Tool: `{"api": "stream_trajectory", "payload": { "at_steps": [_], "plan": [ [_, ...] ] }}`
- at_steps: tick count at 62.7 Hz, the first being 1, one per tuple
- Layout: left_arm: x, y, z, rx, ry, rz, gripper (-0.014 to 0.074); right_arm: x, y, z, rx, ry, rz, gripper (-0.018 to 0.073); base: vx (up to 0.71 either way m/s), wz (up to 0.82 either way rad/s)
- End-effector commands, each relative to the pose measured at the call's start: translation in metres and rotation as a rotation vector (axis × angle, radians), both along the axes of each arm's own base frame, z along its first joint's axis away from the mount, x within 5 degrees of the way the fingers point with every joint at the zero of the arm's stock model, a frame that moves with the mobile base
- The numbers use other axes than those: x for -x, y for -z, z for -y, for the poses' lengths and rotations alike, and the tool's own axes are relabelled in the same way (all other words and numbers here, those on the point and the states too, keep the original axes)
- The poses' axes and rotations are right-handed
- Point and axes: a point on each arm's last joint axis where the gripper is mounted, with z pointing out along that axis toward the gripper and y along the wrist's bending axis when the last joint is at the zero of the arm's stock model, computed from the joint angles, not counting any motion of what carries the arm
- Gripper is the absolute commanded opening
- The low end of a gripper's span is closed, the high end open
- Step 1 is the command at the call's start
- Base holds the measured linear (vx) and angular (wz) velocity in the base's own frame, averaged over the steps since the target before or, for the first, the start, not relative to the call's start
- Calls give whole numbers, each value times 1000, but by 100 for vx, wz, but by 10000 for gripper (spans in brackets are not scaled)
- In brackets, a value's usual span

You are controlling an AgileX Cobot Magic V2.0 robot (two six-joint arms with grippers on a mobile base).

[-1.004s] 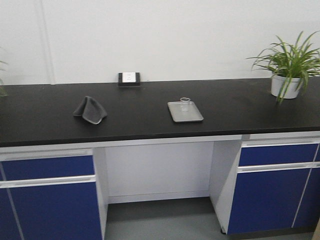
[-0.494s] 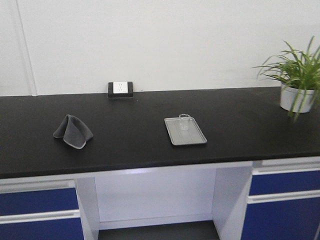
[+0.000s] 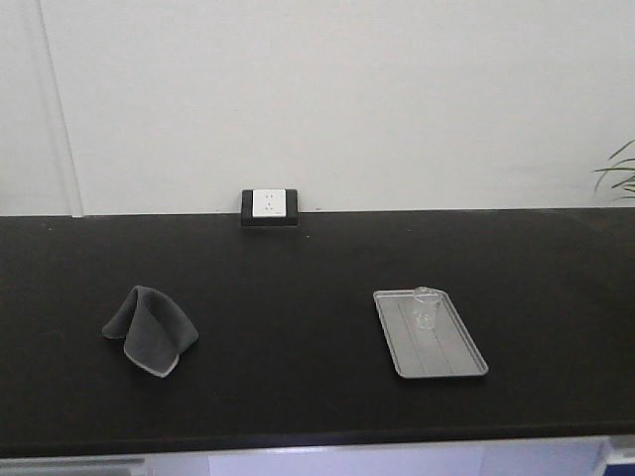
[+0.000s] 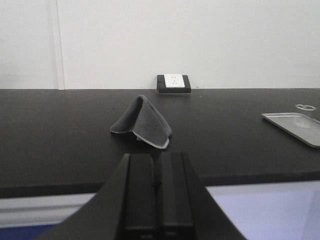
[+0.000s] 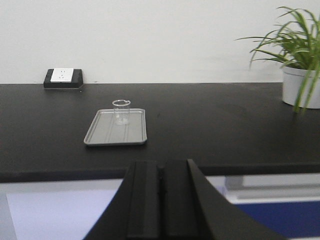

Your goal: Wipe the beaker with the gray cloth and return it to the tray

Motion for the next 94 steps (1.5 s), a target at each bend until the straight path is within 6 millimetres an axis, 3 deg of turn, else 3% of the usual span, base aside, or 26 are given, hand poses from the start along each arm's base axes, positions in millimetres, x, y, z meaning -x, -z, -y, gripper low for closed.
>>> {"api": "stream_trajectory", "payload": {
  "at_steps": [1,48,94],
  "plan": [
    [1,1,0,20,0,81,-6,1,-6,0,7,5,85,-11,47,12],
    [1,1,0,20,0,81,-6,1,-6,0,7,5,85,-11,38,11],
    [1,1,0,20,0,81,-6,1,-6,0,7,5,85,-11,13,2]
  ]
}}
